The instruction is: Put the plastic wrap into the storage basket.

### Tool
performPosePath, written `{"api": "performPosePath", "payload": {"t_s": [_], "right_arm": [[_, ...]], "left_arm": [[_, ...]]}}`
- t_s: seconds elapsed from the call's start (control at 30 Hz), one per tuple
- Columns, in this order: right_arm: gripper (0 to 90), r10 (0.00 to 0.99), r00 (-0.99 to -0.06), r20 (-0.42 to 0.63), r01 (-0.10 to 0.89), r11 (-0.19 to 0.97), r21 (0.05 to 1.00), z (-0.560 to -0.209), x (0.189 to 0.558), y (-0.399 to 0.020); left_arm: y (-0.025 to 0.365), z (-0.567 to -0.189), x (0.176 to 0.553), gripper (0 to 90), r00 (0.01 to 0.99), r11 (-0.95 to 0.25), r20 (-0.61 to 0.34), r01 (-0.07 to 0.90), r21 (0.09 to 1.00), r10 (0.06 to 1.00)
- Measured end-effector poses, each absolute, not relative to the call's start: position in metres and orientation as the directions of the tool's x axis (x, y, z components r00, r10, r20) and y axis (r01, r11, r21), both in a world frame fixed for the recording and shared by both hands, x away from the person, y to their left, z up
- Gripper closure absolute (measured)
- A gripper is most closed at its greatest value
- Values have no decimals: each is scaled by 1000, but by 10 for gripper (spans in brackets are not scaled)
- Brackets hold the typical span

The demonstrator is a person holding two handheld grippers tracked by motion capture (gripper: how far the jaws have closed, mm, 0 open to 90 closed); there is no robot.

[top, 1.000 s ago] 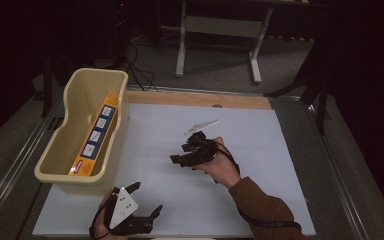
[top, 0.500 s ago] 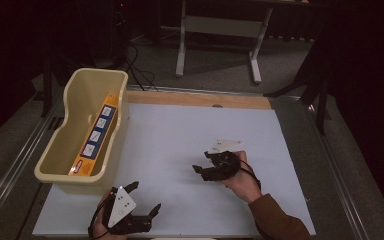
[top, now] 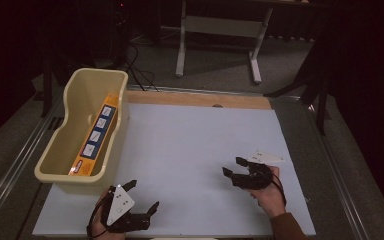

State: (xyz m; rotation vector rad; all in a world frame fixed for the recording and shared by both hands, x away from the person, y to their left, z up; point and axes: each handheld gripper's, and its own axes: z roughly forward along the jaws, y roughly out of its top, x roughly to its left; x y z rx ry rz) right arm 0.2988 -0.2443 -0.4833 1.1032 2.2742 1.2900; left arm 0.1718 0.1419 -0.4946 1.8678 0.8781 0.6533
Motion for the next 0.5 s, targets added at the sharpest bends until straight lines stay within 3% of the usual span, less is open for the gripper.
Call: {"api": "performPosePath", "payload": {"t_s": [0.5], "right_arm": [[272,789,-613,36,423,290,858,-495,272,-289]], "left_arm": [[144,-497,176,96,574,-292,64,315,903,817]]}}
